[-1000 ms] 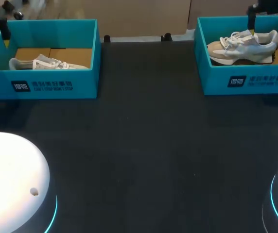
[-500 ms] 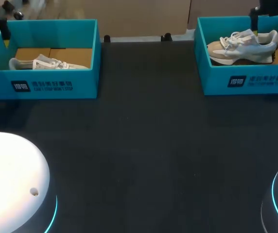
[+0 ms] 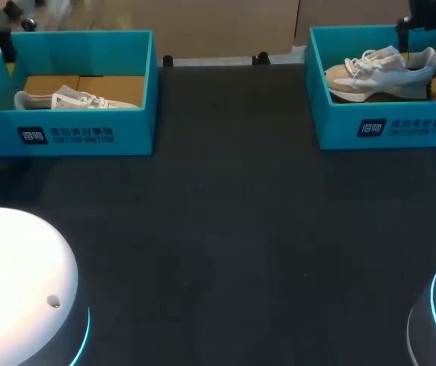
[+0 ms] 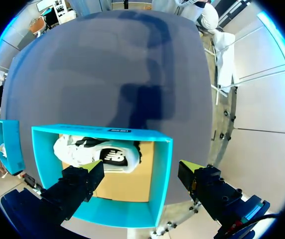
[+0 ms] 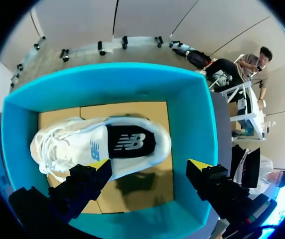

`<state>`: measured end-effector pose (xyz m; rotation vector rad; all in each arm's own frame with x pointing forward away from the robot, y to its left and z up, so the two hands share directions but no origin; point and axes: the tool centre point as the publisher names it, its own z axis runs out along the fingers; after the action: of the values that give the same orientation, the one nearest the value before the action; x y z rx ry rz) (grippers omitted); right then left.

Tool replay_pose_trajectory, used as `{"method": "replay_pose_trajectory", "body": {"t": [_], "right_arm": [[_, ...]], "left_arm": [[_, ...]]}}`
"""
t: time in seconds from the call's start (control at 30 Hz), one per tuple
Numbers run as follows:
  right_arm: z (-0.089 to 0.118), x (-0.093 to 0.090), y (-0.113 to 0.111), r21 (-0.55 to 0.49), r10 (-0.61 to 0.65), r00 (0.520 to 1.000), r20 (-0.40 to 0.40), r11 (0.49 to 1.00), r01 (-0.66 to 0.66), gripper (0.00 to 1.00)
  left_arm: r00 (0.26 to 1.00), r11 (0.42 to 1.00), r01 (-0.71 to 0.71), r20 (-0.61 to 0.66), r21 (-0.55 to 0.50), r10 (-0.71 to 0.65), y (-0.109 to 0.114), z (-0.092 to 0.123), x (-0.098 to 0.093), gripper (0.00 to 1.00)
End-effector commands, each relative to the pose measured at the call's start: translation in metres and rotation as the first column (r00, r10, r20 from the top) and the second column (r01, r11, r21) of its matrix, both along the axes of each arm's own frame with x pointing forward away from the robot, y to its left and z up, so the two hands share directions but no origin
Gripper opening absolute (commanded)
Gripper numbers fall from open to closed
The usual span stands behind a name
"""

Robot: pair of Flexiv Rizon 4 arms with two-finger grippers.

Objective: Take the shoe out of the shoebox, open the shoe tongue, remove and reinsert the insole, then place the shoe into the shoebox

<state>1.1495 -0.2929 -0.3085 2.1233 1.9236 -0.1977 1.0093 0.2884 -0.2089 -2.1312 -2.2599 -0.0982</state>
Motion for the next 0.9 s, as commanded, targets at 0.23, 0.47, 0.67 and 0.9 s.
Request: {"method": "replay_pose_trajectory", "body": {"t": [0.23,0.47,0.67,0.9], "right_arm": [[-0.021,0.016,-0.018,0.025,0.035,0.999,-0.032,0.999,-0.034,0.78],[-0.029,0.019,-0.029,0.030,0.044,0.998,-0.046,0.999,-0.043,0.70],[-0.039,0.022,-0.031,0.045,0.060,0.997,-0.056,0.997,-0.058,0.82],[-0.050,0.024,-0.034,0.070,0.063,0.995,-0.075,0.996,-0.058,0.82]], "left_arm": [[1.000,1.000,0.001,0.003,0.002,-0.001,0.000,0.000,-0.002,1.00],[1.000,1.000,0.001,0.003,0.002,-0.001,0.000,0.000,-0.002,1.00],[1.000,1.000,0.001,0.003,0.002,-0.001,0.000,0.000,-0.002,1.00],[1.000,1.000,0.001,0.003,0.002,-0.001,0.000,0.000,-0.002,1.00]]}}
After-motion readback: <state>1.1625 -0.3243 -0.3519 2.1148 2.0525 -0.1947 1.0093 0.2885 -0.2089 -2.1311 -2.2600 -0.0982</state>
